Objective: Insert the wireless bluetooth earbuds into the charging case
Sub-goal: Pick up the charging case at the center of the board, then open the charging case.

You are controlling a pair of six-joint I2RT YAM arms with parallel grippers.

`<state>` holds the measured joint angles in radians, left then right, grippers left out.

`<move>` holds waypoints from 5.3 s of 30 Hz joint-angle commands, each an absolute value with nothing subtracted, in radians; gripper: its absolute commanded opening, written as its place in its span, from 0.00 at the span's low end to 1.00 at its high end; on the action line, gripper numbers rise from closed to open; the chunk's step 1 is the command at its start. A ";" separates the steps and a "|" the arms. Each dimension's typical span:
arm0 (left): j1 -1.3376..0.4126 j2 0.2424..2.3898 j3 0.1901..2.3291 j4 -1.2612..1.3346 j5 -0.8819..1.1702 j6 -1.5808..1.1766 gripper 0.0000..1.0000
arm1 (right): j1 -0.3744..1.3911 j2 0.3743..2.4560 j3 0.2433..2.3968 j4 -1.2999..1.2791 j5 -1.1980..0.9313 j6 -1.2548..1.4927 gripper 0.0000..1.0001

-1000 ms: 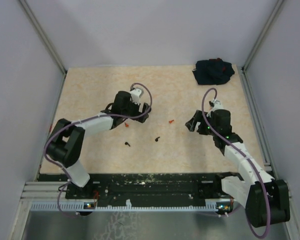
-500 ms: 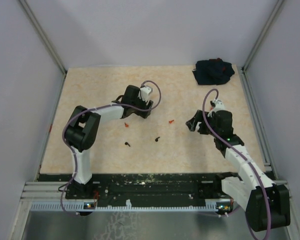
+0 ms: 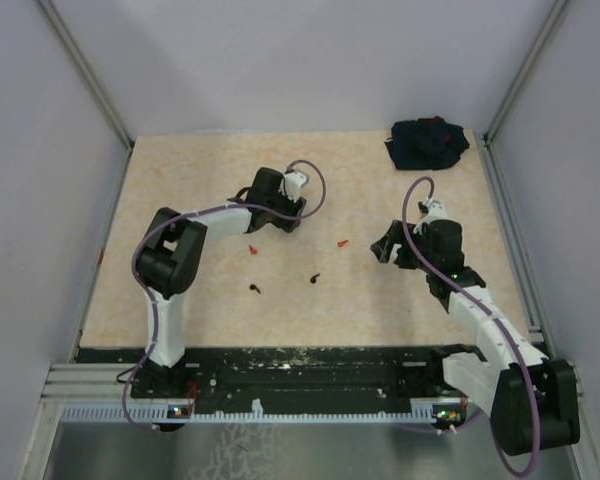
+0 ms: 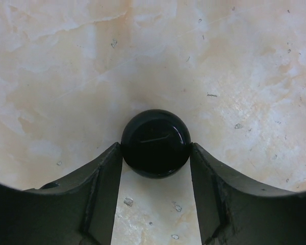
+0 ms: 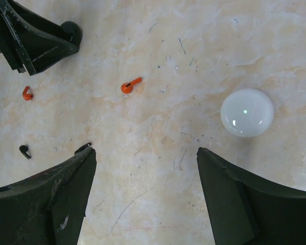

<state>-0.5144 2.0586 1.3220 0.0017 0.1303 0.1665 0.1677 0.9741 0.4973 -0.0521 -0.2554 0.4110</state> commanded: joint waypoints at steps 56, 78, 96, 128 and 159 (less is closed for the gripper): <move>-0.806 1.221 0.625 0.473 0.249 0.415 0.14 | 0.509 1.296 0.898 0.079 -0.572 0.617 0.69; -0.819 1.176 0.604 0.468 0.230 0.374 0.44 | 0.552 1.274 0.911 0.088 -0.614 0.534 0.00; -0.687 1.086 0.529 0.568 0.582 0.100 0.70 | 0.503 1.176 0.981 -0.092 -0.729 0.196 0.00; -0.568 1.212 0.534 1.034 0.994 -0.438 0.49 | 0.557 1.144 0.961 -0.068 -0.972 0.014 0.00; -0.589 1.192 0.590 0.793 1.014 -0.306 0.44 | 0.629 1.161 1.027 -0.224 -0.920 -0.096 0.00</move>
